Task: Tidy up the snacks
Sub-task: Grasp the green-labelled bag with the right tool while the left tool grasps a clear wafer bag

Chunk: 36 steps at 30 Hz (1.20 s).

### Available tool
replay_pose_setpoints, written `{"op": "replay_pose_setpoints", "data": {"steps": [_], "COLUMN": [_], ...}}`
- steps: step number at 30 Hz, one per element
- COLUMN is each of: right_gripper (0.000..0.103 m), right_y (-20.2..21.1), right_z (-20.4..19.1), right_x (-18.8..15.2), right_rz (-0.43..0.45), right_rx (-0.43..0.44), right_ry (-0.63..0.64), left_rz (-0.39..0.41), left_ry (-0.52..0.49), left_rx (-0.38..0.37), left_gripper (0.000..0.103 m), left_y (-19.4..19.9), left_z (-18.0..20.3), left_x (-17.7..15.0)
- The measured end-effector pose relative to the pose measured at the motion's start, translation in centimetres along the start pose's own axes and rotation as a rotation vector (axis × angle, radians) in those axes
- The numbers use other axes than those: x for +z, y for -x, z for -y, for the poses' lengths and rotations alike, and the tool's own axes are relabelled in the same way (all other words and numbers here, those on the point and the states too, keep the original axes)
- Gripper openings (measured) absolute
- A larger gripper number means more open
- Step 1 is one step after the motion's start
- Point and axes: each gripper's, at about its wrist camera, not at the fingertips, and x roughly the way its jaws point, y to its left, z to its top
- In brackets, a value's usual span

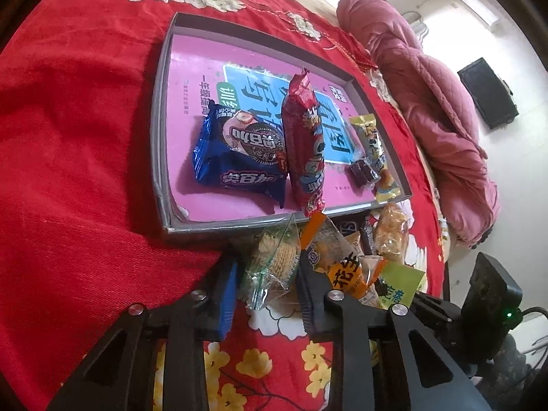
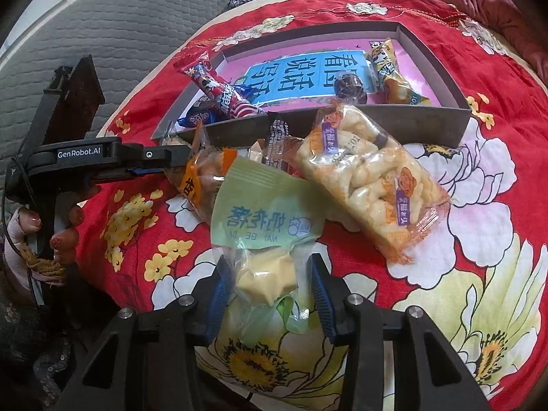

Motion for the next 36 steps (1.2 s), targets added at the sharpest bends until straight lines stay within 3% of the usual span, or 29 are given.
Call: {"op": "replay_pose_setpoints", "data": {"steps": [15, 36], "right_gripper": [0.034, 0.033], "right_y": [1.3, 5.0], "right_z": [-0.1, -2.3], "right_x": [-0.1, 0.3], "right_rz": [0.032, 0.191], "right_rx": [0.015, 0.029], "right_ry": [0.017, 0.114], "left_rz": [0.064, 0.169], "left_ry": [0.005, -0.02], "left_rx": [-0.033, -0.055], "left_gripper": [0.029, 0.028], "left_y": [2.6, 5.6], "left_z": [0.4, 1.4], "left_x": [0.5, 0.7]}}
